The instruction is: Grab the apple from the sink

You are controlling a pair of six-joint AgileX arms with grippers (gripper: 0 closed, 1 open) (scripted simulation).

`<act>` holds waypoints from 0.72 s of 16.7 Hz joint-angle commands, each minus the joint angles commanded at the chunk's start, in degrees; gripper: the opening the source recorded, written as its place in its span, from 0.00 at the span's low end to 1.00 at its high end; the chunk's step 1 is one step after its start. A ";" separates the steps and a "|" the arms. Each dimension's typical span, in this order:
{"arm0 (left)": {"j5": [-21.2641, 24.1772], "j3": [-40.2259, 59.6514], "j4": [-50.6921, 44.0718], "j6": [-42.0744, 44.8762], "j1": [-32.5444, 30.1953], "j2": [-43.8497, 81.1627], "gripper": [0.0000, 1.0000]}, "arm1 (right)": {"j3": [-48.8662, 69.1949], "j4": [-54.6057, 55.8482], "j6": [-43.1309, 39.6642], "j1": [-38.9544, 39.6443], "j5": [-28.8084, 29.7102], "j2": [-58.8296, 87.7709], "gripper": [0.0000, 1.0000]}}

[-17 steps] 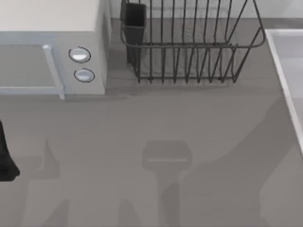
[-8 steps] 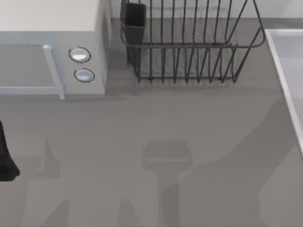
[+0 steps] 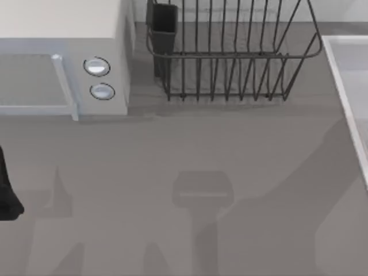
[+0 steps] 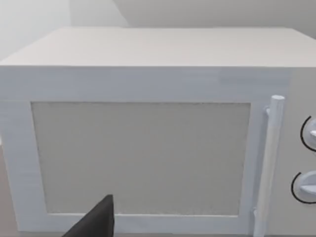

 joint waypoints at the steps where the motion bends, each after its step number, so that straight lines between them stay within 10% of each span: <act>1: 0.00 0.00 0.00 0.00 0.00 0.00 1.00 | 0.00 0.00 0.00 0.00 0.00 0.00 0.10; 12: 0.00 0.00 0.00 0.00 0.00 0.00 1.00 | 0.87 -1.38 0.35 0.15 -0.70 -3.15 0.00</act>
